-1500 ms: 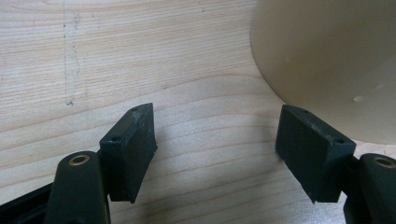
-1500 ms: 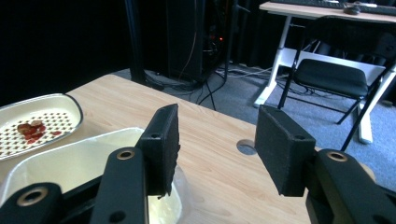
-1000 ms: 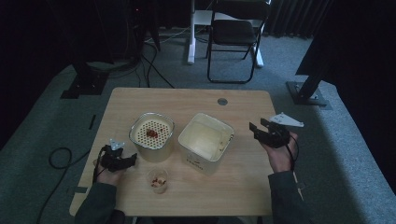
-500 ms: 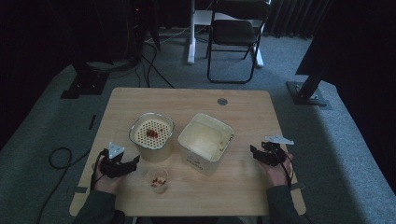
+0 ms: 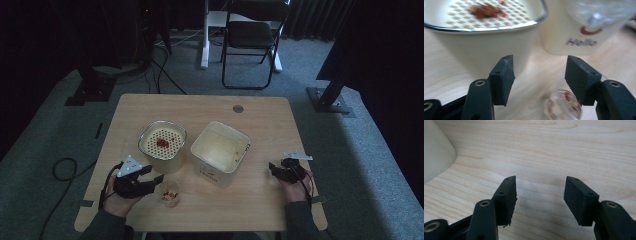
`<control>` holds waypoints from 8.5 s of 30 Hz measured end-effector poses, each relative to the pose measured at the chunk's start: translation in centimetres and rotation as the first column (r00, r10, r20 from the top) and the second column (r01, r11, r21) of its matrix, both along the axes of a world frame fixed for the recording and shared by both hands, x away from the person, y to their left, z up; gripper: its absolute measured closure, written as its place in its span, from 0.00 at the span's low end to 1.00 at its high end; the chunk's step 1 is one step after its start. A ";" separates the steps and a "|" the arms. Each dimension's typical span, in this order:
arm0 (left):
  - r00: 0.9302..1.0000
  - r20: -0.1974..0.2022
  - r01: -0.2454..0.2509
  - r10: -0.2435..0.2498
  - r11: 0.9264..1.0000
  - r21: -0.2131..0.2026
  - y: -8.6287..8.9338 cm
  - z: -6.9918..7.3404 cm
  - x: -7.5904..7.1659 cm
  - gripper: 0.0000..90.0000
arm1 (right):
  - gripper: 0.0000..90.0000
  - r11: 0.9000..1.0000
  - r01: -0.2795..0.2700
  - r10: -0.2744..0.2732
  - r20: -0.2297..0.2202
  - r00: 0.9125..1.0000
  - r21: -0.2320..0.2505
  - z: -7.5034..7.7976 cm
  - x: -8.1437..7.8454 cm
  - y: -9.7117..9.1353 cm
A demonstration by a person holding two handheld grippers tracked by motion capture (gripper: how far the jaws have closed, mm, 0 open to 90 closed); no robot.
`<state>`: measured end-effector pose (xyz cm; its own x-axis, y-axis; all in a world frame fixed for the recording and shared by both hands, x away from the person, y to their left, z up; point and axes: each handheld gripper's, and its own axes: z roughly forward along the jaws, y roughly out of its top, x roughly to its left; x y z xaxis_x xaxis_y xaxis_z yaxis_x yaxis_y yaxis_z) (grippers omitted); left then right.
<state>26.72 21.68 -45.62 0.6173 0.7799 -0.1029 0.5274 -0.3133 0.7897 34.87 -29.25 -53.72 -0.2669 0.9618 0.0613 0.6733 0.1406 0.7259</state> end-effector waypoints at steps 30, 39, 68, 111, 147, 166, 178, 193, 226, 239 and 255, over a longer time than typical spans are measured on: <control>0.976 0.001 -0.217 0.217 0.975 0.048 5.7 -0.8 2.0 0.96 | 0.47 1.000 0.013 -0.013 -0.026 1.000 -0.017 -0.5 0.2 -0.1; 0.933 0.027 -0.360 0.360 0.933 0.012 9.4 -0.6 5.2 0.96 | 0.47 1.000 0.011 -0.012 -0.021 1.000 -0.019 -0.5 0.2 0.0; 0.893 0.074 -0.429 0.444 0.889 -0.158 12.3 -0.6 13.4 0.41 | 0.47 0.999 0.010 -0.011 -0.015 1.000 -0.030 -0.6 0.2 0.1; 0.934 0.141 -0.329 0.329 0.944 -0.024 10.7 -4.5 14.6 0.27 | 0.46 0.999 0.001 -0.001 -0.003 1.000 -0.050 -0.7 0.1 0.2; 0.905 0.288 -0.349 0.312 0.933 0.087 8.8 4.9 13.4 0.28 | 0.42 0.999 -0.013 0.015 0.031 0.999 -0.044 -1.1 -0.1 0.2; 0.899 0.384 -0.305 0.212 0.931 0.200 6.3 9.1 12.5 0.28 | 0.41 0.999 -0.014 0.016 0.046 0.999 -0.042 -1.2 -0.3 0.2; 0.893 0.415 -0.286 0.175 0.932 0.223 4.8 10.9 12.2 0.28 | 0.41 0.999 -0.013 0.015 0.047 0.999 -0.043 -1.2 -0.3 0.2; 0.896 0.425 -0.255 0.131 0.935 0.248 3.1 11.3 12.4 0.28 | 0.41 0.999 -0.013 0.015 0.047 0.999 -0.043 -1.2 -0.3 0.2; 0.830 0.532 -0.311 -0.169 0.652 0.692 -1.3 8.4 11.4 0.30 | 0.41 0.999 -0.012 0.014 0.046 0.999 -0.042 -1.2 -0.3 0.2; 0.801 0.539 -0.364 -0.262 0.501 0.785 -1.8 7.3 10.9 0.31 | 0.41 0.999 -0.013 0.015 0.047 0.999 -0.042 -1.2 -0.3 0.2; 0.757 0.512 -0.405 -0.407 0.322 0.856 -2.4 6.1 9.9 0.32 | 0.41 0.999 -0.012 0.014 0.046 0.999 -0.042 -1.2 -0.3 0.2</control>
<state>36.65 19.33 -39.52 0.2036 0.0878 0.9751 0.1208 -0.9906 0.0640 34.58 -29.01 -54.94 -0.2814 0.9595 0.0086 0.6371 0.1802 0.7494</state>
